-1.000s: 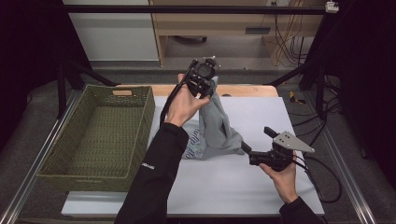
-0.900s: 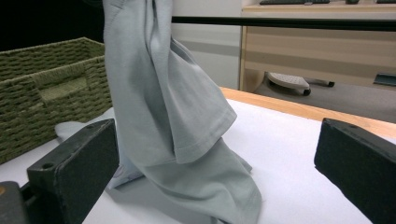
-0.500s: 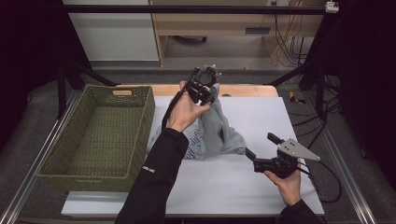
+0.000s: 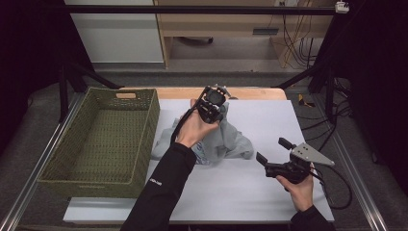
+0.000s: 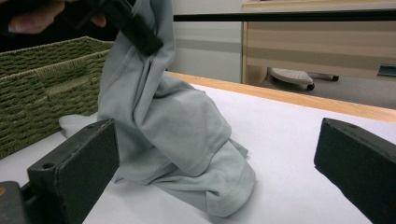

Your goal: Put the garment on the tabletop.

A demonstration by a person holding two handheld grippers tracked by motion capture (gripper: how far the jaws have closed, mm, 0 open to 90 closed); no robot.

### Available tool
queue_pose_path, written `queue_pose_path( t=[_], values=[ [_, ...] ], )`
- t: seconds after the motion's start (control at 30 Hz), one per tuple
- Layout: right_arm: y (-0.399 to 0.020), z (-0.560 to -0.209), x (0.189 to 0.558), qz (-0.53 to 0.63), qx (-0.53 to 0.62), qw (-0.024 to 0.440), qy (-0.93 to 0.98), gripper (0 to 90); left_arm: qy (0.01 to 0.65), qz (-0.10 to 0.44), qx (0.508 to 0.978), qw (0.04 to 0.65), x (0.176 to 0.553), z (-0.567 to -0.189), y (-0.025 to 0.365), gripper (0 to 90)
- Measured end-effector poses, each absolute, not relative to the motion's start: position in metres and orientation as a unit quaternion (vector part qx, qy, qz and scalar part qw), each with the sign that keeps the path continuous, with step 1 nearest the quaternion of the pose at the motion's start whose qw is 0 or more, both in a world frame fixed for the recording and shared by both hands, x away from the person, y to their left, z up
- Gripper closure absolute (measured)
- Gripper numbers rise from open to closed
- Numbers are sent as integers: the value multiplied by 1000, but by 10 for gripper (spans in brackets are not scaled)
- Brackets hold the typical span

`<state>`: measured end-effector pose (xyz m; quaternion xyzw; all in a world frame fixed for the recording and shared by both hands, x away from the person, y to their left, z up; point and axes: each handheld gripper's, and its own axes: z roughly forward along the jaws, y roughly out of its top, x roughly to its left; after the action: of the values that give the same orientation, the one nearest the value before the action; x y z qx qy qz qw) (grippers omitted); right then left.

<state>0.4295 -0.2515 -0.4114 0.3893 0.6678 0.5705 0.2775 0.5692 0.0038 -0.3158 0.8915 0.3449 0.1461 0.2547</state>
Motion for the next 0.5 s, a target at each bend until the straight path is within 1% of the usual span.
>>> queue_pose_path(
  t=[0.1,0.17,0.2,0.27,0.37,0.4,0.43,0.47,0.5],
  values=[
    [-252,-411,430,573,389,276,666,7,345,139,893,254,569,-324,5,758],
    [-252,-411,430,575,390,276,665,7,344,137,895,248,568,-326,6,725],
    [-252,-411,430,577,391,275,662,7,343,137,893,258,568,-327,8,700],
    [-253,-410,430,574,393,276,663,7,346,135,885,280,566,-326,11,614],
    [-253,-410,431,573,394,276,663,7,331,144,876,320,561,-324,18,428],
    [-253,-410,431,571,396,275,664,7,332,144,869,338,559,-322,21,398],
    [-253,-410,431,572,394,275,664,7,334,141,860,358,557,-321,24,305],
    [-253,-410,431,572,394,275,664,7,333,137,856,371,555,-319,27,305],
    [-254,-410,432,573,387,280,666,7,335,135,850,384,552,-317,30,225]
  ],
)
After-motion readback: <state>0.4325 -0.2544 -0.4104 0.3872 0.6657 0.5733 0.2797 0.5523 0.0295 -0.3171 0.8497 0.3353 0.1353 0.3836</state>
